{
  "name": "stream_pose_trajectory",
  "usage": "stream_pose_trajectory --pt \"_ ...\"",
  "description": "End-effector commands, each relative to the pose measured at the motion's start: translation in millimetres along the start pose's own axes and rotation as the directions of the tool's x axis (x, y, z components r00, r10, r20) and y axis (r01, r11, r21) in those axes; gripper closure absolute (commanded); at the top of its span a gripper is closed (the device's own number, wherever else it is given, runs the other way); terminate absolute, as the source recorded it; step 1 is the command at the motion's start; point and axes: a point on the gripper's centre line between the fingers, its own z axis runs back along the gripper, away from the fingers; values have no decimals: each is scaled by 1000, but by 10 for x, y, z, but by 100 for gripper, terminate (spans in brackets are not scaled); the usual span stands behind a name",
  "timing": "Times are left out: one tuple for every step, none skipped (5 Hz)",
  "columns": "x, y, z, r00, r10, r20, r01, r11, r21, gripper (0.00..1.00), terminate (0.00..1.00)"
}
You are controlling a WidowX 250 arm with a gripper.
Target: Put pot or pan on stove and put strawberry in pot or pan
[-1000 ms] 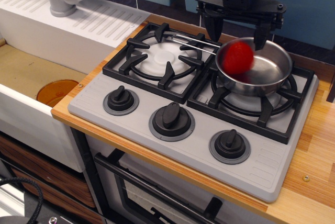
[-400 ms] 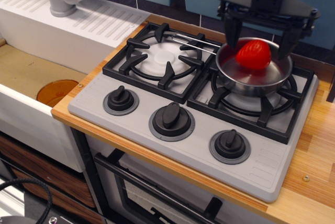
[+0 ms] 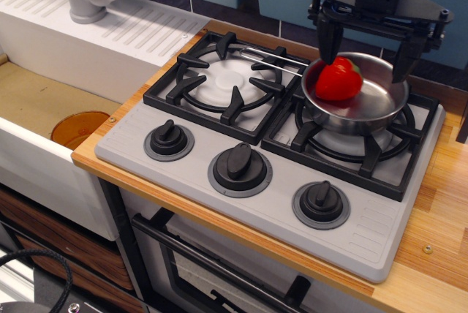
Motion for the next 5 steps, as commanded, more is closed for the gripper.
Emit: stream_pose_trajectory --pt "329 290 301 994 -69 85 73 996 -51 0 0" --pt "385 397 289 992 -96 85 100 994 -51 0 0" --pt "454 508 320 990 -121 75 125 990 -58 0 0" --pt "521 608 361 988 -143 65 146 988 -54 0 0" --pt "547 638 346 987 -146 63 150 987 -61 0 100"
